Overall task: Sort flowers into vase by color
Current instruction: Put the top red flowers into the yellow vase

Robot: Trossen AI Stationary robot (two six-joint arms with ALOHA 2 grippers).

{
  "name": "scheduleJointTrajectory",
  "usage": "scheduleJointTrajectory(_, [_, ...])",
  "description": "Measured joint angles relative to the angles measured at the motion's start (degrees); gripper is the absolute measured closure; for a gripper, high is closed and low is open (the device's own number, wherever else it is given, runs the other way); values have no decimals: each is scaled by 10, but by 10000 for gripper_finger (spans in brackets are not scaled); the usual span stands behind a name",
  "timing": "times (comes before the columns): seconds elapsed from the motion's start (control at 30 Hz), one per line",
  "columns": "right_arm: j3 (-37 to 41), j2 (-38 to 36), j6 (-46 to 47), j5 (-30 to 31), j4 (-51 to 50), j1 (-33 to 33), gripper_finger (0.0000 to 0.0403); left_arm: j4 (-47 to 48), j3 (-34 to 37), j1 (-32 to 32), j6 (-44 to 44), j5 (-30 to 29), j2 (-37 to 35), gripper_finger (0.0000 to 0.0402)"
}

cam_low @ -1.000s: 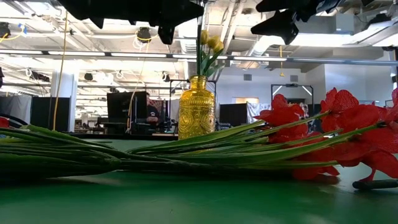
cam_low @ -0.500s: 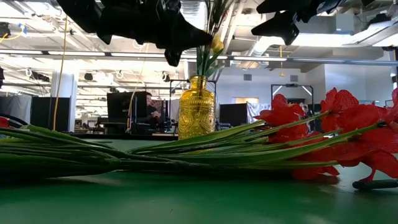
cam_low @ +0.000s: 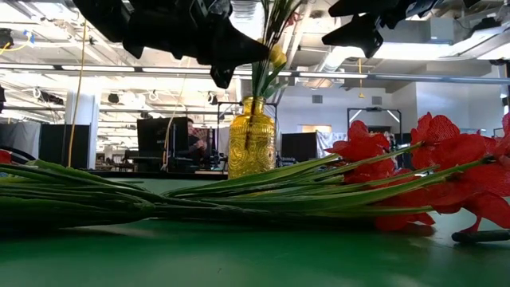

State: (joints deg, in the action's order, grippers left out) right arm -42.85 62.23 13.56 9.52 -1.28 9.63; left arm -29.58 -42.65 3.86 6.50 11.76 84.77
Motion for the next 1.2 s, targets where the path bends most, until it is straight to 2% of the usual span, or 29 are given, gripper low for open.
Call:
scheduleJointTrajectory(0.13, [0,0,0,0,0,0,107,24,0,0,0,1,0,373])
scheduleJointTrajectory(0.43, [0,0,1,0,0,0,107,93,0,0,8,16,-12,280])
scheduleJointTrajectory(0.6, [0,0,1,0,2,0,107,195,-8,0,9,16,-51,248])
scheduleJointTrajectory(0.9, [0,0,0,0,2,0,107,504,-115,-18,8,25,-94,237])
scheduleJointTrajectory(1.03, [0,0,0,0,-3,2,107,541,-122,-55,16,74,-94,237])
scheduleJointTrajectory(1.1, [0,0,0,0,-6,6,107,543,-122,-83,26,73,-94,237])
scheduleJointTrajectory(1.2, [0,0,2,-1,-12,10,107,539,-122,-128,43,40,-94,237])
